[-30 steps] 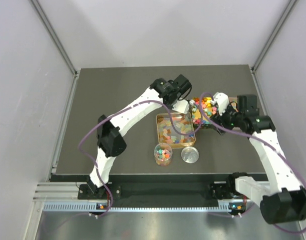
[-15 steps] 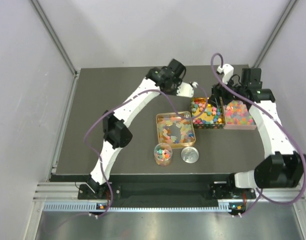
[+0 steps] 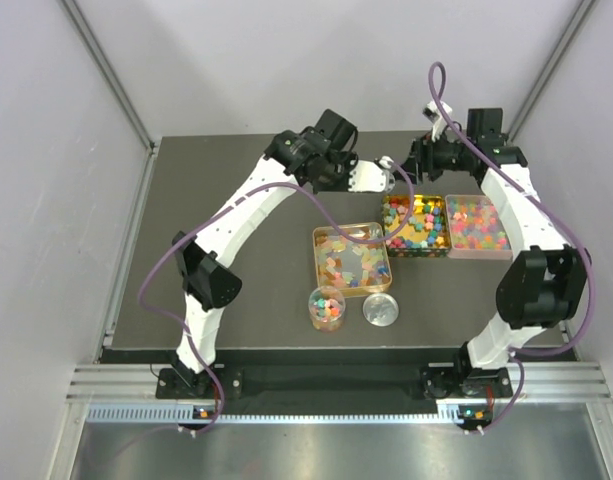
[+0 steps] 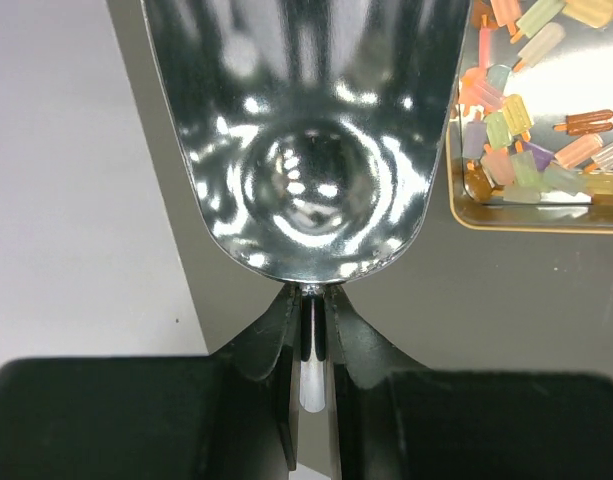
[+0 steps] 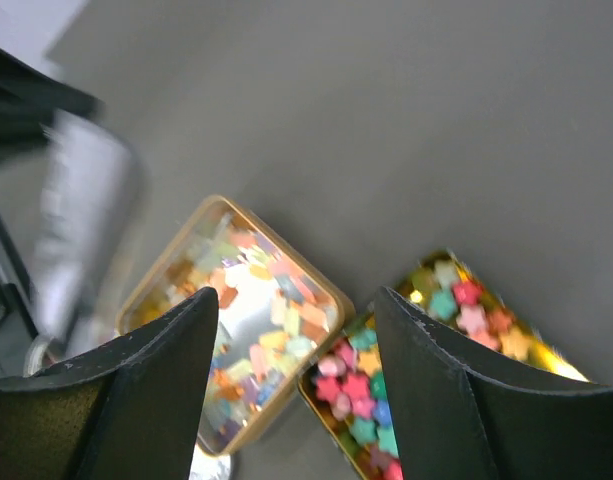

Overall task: Pack the candies
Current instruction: Adjust the spatula.

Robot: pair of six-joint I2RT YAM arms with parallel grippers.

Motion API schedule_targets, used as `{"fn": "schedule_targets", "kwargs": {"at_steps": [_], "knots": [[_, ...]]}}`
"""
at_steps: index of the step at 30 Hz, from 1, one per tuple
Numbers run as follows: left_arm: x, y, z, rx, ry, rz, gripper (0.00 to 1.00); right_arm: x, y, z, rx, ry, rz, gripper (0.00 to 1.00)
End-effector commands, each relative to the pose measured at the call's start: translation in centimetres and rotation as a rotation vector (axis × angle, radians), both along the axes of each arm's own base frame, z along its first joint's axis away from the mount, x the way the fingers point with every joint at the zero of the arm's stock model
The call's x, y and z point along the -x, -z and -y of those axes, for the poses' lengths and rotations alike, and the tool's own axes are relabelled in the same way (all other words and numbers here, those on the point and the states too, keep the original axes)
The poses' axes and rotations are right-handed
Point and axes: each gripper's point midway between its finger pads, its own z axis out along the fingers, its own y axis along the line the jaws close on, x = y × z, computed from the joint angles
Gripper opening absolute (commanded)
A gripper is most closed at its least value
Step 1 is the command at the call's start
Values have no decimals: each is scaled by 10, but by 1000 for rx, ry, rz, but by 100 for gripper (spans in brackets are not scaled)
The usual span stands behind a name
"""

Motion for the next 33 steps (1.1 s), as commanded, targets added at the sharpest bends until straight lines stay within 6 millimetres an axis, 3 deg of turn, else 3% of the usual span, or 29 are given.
{"fn": "schedule_targets", "kwargs": {"at_steps": [1,4,13,17,23,33], "knots": [[-2,13,8,17,-5,-33,0,14,-60,-29,-104,-115,125,64],[-4,17,11,20,1,-38,0,27,-67,-29,-101,-122,141,64],[-5,24,13,9,10,-42,0,60,-64,-25,-66,-146,158,64],[-5,16,18,33,18,-23,0,66,-48,-22,-48,-143,126,65],[2,8,24,45,35,-11,0,60,-31,-26,-28,-153,95,66],[14,-15,32,107,55,8,0,29,0,-19,62,-71,56,67]]}}
